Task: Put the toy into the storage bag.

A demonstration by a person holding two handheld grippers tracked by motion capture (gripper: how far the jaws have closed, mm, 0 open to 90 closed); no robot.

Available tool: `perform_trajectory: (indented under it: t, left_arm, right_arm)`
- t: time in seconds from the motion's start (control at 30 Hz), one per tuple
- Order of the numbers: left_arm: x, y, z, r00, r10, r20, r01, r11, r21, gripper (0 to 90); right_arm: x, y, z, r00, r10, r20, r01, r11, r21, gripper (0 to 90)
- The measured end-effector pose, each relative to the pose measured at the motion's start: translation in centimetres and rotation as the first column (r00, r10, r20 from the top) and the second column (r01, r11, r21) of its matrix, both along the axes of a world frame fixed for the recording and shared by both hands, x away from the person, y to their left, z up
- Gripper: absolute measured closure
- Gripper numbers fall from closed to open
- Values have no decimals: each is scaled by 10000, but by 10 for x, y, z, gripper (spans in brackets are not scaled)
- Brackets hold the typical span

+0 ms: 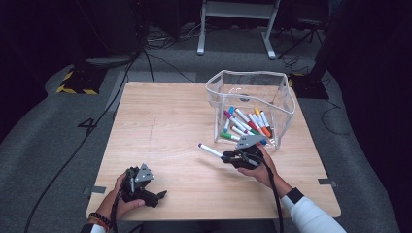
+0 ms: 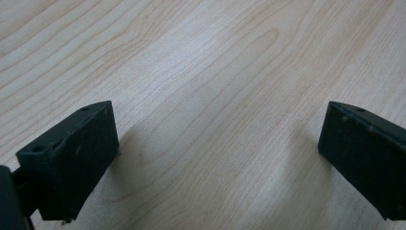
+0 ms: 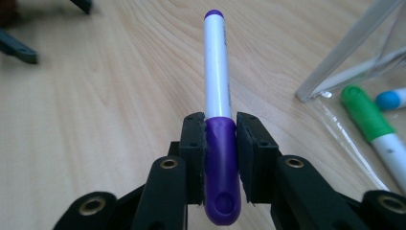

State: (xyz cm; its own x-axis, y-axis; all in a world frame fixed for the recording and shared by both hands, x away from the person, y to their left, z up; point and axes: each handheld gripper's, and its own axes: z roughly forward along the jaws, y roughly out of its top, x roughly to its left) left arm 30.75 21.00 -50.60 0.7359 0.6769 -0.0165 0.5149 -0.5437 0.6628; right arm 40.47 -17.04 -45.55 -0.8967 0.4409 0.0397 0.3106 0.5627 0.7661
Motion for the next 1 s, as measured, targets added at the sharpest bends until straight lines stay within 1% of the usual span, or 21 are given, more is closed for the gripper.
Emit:
perform_trajectory:
  t: [0.03, 0.07, 0.1, 0.13, 0.17, 0.27, 0.33, 0.37, 0.4, 0.5, 0.57, 0.6, 0.63, 0.67, 0.7, 0.77, 0.8, 0.83, 0.9, 0.97, 1.0]
  left_arm:
    - [0, 0, 0, 10000, 10, -3, -10, 10000, 4, 5]
    - [0, 0, 0, 10000, 10, -3, -10, 10000, 4, 5]
    - [0, 0, 0, 10000, 18, -3, -18, 10000, 2, 5]
    - [0, 0, 0, 10000, 16, 5, -16, 10000, -2, 5]
    - [0, 0, 0, 10000, 18, -1, -18, 10000, 4, 5]
    - [0, 0, 0, 10000, 11, -2, -11, 10000, 6, 5]
    - [0, 0, 0, 10000, 9, -3, -9, 10000, 6, 5]
    - [0, 0, 0, 10000, 6, -3, -6, 10000, 12, 5]
    - [0, 0, 0, 10000, 4, 3, -4, 10000, 8, 5]
    - [0, 0, 0, 10000, -25, 10, 25, 10000, 22, 4]
    - [0, 0, 0, 10000, -14, -3, 14, 10000, -3, 4]
    - [0, 0, 0, 10000, -14, -3, 14, 10000, -3, 4]
    - [0, 0, 0, 10000, -8, -6, 8, 10000, 2, 4]
    - [0, 0, 0, 10000, -15, -3, 15, 10000, -4, 4]
    - [0, 0, 0, 10000, -9, -5, 9, 10000, 1, 4]
    - [0, 0, 0, 10000, -15, -4, 15, 10000, -7, 4]
    - [0, 0, 0, 10000, -15, -4, 15, 10000, -7, 4]
    - [0, 0, 0, 10000, -13, -2, 13, 10000, 8, 4]
    - [0, 0, 0, 10000, -26, -3, 26, 10000, 8, 4]
    - [0, 0, 0, 10000, -11, 1, 11, 10000, 1, 5]
    - [0, 0, 0, 10000, -19, 11, 19, 10000, 25, 5]
  right_arm:
    - [-4, -5, 7, 9998, 128, 147, -129, 9999, 96, 738]
    - [-4, -5, 7, 9998, 128, 147, -129, 9999, 96, 738]
    - [-8, -12, 15, 9990, 314, 305, -321, 9992, 230, 738]
    - [-13, -27, 34, 9973, 524, 523, -553, 9970, 547, 738]
    - [-16, -35, 44, 9955, 687, 649, -725, 9957, 579, 738]
    - [-24, -59, 82, 9877, 752, 1368, -838, 9947, 588, 738]
    - [-29, -75, 110, 9783, 675, 1960, -803, 9951, 580, 737]
    - [-29, -75, 110, 9783, 675, 1960, -803, 9951, 580, 737]
    - [-29, -89, 138, 9692, 462, 2419, -599, 9970, 496, 737]
    - [-15, -106, 173, 9585, 122, 2847, -208, 9994, 270, 737]
    - [0, -114, 190, 9527, -28, 3039, -14, 9999, 135, 737]
    - [0, -114, 190, 9527, -28, 3039, -14, 9999, 135, 737]
    - [18, -119, 200, 9493, -223, 3134, 318, 9992, -251, 738]
    - [27, -120, 202, 9493, -296, 3131, 409, 9987, -296, 737]
    - [36, -121, 204, 9511, -301, 3075, 428, 9985, -346, 737]
    - [52, -119, 203, 9532, -209, 3015, 452, 9963, -737, 737]
    - [52, -119, 203, 9532, -209, 3015, 452, 9963, -737, 737]
    - [69, -116, 200, 9623, -159, 2716, 436, 9944, -964, 737]
    - [85, -112, 195, 9679, -49, 2512, 418, 9890, -1417, 737]
    - [99, -110, 188, 9748, -31, 2232, 417, 9849, -1682, 737]
    - [105, -109, 185, 9787, -115, 2048, 469, 9846, -1685, 737]
